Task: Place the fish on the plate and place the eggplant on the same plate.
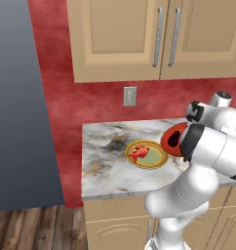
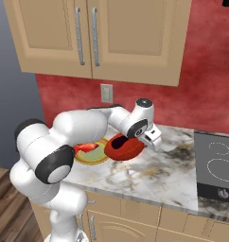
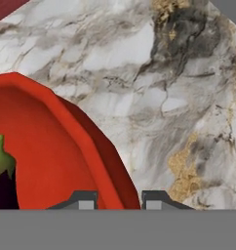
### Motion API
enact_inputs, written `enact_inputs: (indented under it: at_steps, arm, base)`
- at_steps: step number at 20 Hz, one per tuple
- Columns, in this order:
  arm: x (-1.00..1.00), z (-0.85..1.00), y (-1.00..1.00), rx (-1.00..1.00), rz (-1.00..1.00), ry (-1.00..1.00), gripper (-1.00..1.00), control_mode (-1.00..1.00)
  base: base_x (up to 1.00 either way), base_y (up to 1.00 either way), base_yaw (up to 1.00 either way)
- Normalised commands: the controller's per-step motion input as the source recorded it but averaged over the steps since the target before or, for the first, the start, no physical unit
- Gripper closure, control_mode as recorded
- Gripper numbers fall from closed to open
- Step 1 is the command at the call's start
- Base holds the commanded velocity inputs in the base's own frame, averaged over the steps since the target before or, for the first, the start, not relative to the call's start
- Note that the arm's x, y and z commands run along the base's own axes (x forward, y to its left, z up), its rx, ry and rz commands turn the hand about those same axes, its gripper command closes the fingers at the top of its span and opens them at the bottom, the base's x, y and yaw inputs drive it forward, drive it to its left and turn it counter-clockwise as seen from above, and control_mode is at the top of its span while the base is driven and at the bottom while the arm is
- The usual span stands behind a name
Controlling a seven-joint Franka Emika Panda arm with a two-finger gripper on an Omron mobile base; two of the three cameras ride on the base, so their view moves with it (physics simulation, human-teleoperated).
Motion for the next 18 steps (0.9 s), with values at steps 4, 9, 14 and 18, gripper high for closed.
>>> enact_inputs:
  at_steps: [4, 9, 14, 18]
  arm:
    - [0.01, 0.23, 0.06, 0.0, 0.0, 0.03, 1.0, -1.0]
    - [-0.03, 0.15, 0.03, 0.0, 0.01, 0.0, 1.0, -1.0]
    - [-0.09, 0.16, 0.11, -0.05, 0.02, 0.0, 1.0, -1.0]
    - [-0.09, 0.07, 0.05, -0.12, 0.02, 0.0, 1.0, -1.0]
  base:
    - [0.0, 0.0, 0.0]
    - [0.0, 0.0, 0.0]
    - [0.0, 0.0, 0.0]
    - [0.0, 0.0, 0.0]
